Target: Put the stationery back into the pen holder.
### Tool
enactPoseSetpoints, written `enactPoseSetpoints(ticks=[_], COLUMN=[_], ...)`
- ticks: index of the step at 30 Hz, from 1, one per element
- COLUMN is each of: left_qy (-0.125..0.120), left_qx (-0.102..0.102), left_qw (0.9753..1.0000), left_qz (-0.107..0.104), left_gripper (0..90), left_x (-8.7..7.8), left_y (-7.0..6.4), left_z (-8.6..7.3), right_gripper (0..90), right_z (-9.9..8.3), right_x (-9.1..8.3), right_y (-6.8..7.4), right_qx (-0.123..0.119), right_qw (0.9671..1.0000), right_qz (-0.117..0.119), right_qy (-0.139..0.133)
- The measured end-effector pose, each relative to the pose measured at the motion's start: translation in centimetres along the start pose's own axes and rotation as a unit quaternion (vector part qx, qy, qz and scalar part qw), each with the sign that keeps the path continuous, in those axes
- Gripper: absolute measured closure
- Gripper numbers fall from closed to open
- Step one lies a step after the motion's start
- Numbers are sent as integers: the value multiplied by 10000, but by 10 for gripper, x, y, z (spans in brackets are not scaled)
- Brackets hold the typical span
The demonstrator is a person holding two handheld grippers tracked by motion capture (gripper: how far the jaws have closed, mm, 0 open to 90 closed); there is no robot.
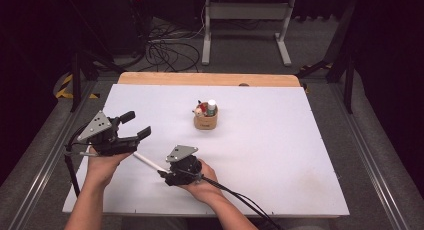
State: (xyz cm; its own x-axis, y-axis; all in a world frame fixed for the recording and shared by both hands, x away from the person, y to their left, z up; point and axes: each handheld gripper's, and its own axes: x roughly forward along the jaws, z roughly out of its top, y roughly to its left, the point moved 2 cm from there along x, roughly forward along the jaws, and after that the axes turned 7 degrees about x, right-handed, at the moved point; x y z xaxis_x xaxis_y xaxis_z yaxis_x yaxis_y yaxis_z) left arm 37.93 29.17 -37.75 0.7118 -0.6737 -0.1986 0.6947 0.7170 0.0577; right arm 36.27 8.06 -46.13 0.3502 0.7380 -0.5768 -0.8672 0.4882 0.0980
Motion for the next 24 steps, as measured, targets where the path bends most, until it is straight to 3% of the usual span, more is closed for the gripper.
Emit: enactPoseSetpoints(ticks=[13, 24], left_qy=[-8, 0], left_qx=[-13, 31], left_qw=[10000, 10000], left_qz=[7, 6], left_gripper=[150, 149], left_x=[0, 1], left_y=[0, 0], left_z=[0, 0], right_gripper=[530, 610], right_z=[-6, -6], right_x=[14, 16], right_y=[3, 6], right_qx=[163, 49], right_qw=[9987, 9977], right_qz=[-53, -273], right_qy=[472, 622])
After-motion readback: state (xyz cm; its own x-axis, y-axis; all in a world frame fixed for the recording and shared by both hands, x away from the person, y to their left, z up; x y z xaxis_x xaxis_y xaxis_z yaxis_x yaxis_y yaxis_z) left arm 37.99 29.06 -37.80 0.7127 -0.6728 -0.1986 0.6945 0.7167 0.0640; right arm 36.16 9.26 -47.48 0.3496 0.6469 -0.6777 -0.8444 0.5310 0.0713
